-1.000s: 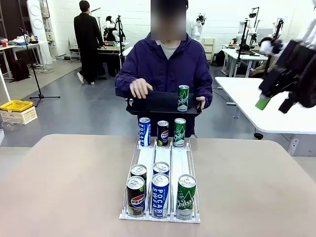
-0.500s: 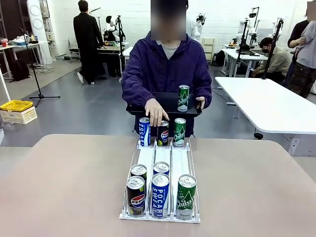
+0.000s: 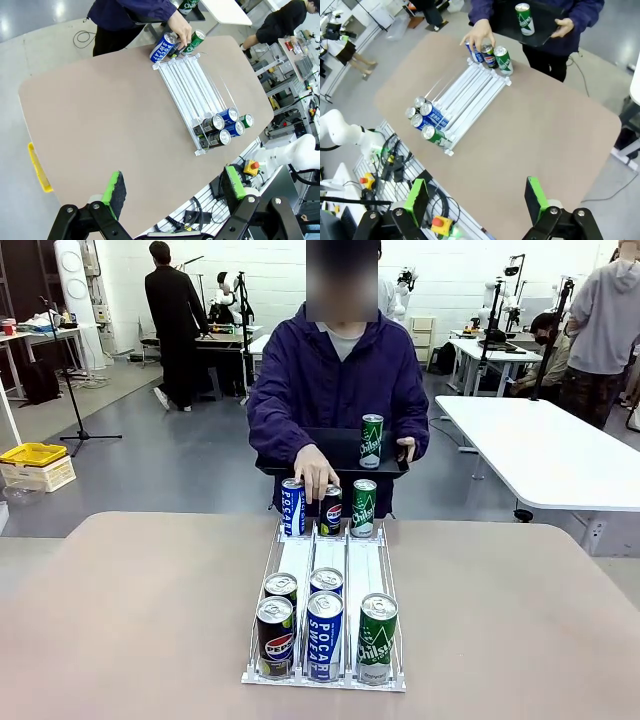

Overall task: Retrieve and hand over the desired beverage to the person.
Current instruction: Place the picked can on the Handle tray extended by the person, then pick up another can of the same type that the person held from the Automatic Can Dispenser.

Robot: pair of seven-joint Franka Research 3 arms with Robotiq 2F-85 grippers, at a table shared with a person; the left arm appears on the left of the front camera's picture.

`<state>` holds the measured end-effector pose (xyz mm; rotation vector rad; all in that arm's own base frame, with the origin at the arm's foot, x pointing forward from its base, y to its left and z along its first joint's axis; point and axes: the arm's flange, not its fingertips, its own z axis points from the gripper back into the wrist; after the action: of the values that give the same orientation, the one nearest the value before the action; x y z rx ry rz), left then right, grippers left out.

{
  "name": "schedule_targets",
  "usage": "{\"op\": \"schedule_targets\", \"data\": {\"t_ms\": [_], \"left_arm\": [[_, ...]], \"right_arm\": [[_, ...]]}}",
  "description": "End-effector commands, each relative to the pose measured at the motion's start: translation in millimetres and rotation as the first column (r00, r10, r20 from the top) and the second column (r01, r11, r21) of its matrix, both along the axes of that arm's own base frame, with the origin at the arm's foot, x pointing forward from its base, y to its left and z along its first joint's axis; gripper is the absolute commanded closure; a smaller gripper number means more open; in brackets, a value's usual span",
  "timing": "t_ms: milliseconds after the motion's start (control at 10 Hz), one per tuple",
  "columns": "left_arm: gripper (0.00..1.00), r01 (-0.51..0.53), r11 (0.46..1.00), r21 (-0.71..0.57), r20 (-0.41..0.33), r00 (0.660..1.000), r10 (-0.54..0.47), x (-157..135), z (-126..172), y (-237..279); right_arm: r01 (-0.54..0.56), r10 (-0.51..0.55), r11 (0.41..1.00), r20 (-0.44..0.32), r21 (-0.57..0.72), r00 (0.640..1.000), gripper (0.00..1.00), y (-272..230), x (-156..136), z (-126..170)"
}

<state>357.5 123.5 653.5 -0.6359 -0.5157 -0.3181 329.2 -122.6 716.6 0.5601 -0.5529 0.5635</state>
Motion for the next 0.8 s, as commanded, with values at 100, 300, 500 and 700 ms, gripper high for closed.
{"op": "schedule_targets", "data": {"t_ms": [100, 300, 500, 700], "left_arm": [[0.0, 0.016, 1.0, -0.005, 0.009, 1.0, -0.016, 0.2, 1.2, 1.0], [0.0, 0.016, 1.0, -0.005, 0.009, 1.0, -0.016, 0.2, 1.2, 1.0], [0.0, 0.016, 1.0, -0.005, 0.009, 1.0, -0.016, 0.2, 1.2, 1.0], [0.0, 0.016, 1.0, -0.005, 0.009, 1.0, -0.016, 0.2, 1.2, 1.0]], "right_arm": [[-0.007, 0.007, 1.0, 0.009, -0.001, 1.0, 0.0, 3.3, 3.3, 0.3], [-0.007, 0.007, 1.0, 0.009, -0.001, 1.0, 0.0, 3.3, 3.3, 0.3], [-0.007, 0.007, 1.0, 0.009, -0.001, 1.0, 0.0, 3.3, 3.3, 0.3], [-0.007, 0.007, 1.0, 0.009, -0.001, 1.0, 0.0, 3.3, 3.3, 0.3]]}}
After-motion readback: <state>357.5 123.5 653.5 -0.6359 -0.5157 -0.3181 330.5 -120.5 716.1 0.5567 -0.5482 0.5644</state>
